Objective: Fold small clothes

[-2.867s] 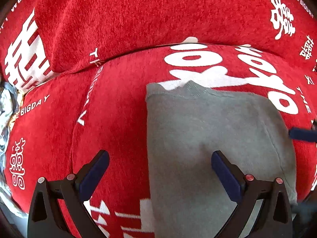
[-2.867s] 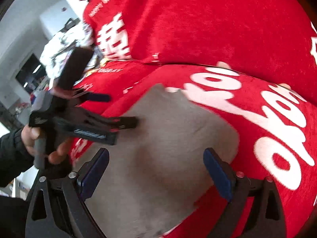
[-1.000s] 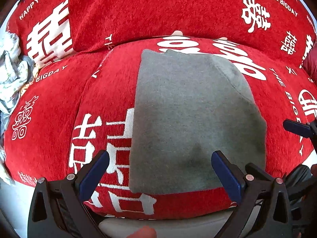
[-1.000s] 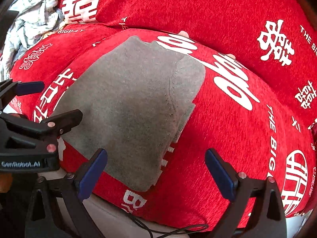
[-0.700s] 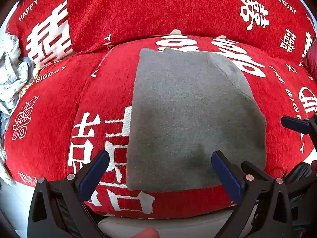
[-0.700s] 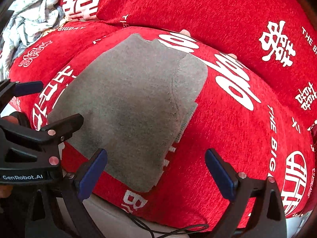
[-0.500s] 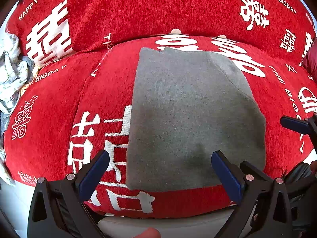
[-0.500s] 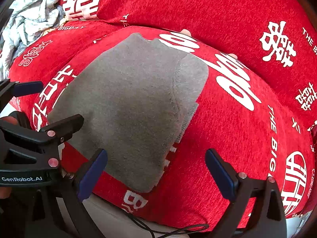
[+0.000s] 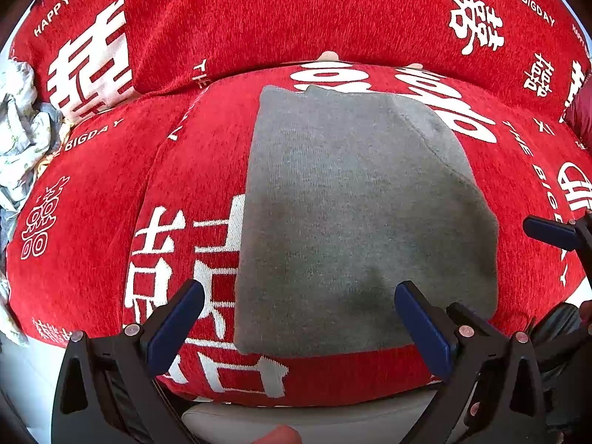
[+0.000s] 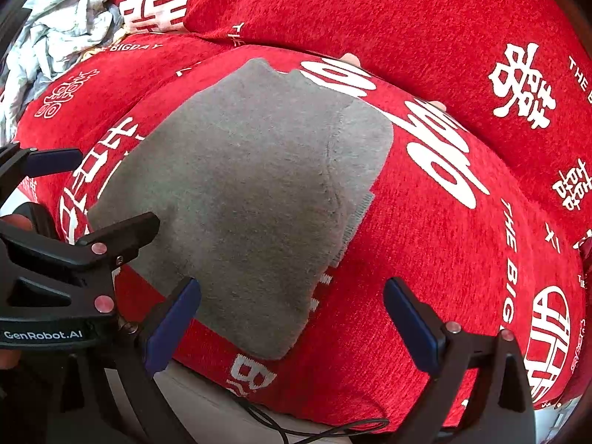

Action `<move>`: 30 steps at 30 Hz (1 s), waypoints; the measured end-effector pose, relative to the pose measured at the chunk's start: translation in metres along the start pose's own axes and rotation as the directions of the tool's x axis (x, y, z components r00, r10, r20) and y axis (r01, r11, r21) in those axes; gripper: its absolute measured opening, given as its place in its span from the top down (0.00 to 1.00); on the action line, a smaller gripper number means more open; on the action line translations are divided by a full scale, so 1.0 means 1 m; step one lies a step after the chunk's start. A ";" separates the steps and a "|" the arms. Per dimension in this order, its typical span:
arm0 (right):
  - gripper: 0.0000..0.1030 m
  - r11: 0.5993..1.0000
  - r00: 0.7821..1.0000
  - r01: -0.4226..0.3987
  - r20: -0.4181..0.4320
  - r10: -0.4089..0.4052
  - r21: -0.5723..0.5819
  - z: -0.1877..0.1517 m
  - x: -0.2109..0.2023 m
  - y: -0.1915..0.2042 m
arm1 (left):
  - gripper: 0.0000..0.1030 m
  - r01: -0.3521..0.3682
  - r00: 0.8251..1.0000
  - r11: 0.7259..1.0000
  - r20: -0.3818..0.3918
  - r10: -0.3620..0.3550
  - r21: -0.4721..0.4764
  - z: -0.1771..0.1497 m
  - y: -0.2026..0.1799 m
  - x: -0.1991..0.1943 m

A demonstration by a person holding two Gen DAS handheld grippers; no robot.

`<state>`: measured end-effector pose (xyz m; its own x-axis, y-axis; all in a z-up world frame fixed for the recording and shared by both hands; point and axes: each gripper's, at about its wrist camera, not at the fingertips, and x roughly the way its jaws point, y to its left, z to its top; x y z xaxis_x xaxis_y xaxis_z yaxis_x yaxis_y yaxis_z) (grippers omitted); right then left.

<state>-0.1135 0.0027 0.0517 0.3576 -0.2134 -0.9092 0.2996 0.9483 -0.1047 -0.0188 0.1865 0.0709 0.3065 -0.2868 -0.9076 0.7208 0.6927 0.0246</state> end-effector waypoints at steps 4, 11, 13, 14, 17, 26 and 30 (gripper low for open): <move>0.03 1.000 1.000 0.000 0.000 0.000 0.002 0.000 0.000 0.000 | 0.00 0.000 1.000 1.000 -0.003 0.000 0.000 -0.001 0.000 0.001; 0.03 1.000 1.000 -0.004 0.001 0.004 0.001 -0.001 0.002 0.003 | 0.00 -0.002 1.000 1.000 -0.008 0.002 -0.001 -0.001 0.000 0.003; 0.03 1.000 1.000 -0.006 0.000 0.006 0.000 -0.002 0.003 0.003 | 0.00 -0.003 1.000 1.000 -0.009 0.003 0.000 -0.001 0.000 0.003; 0.03 1.000 1.000 -0.007 -0.001 0.007 0.000 -0.002 0.003 0.002 | 0.00 -0.003 1.000 1.000 -0.010 0.003 0.001 -0.001 0.000 0.003; 0.03 1.000 1.000 -0.008 -0.001 0.008 -0.002 -0.002 0.004 0.002 | 0.00 -0.002 1.000 1.000 -0.013 0.002 0.003 -0.001 0.001 0.004; 0.03 1.000 1.000 -0.007 -0.001 0.007 -0.001 -0.003 0.004 0.002 | 0.00 -0.002 1.000 1.000 -0.016 0.002 0.001 -0.002 0.000 0.005; 0.03 1.000 1.000 -0.008 0.000 0.008 -0.001 -0.003 0.004 0.002 | 0.00 -0.006 1.000 1.000 -0.016 0.006 0.002 -0.002 0.001 0.005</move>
<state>-0.1141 0.0046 0.0468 0.3601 -0.2055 -0.9100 0.2954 0.9504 -0.0978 -0.0177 0.1872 0.0652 0.3005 -0.2718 -0.9143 0.7201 0.6932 0.0305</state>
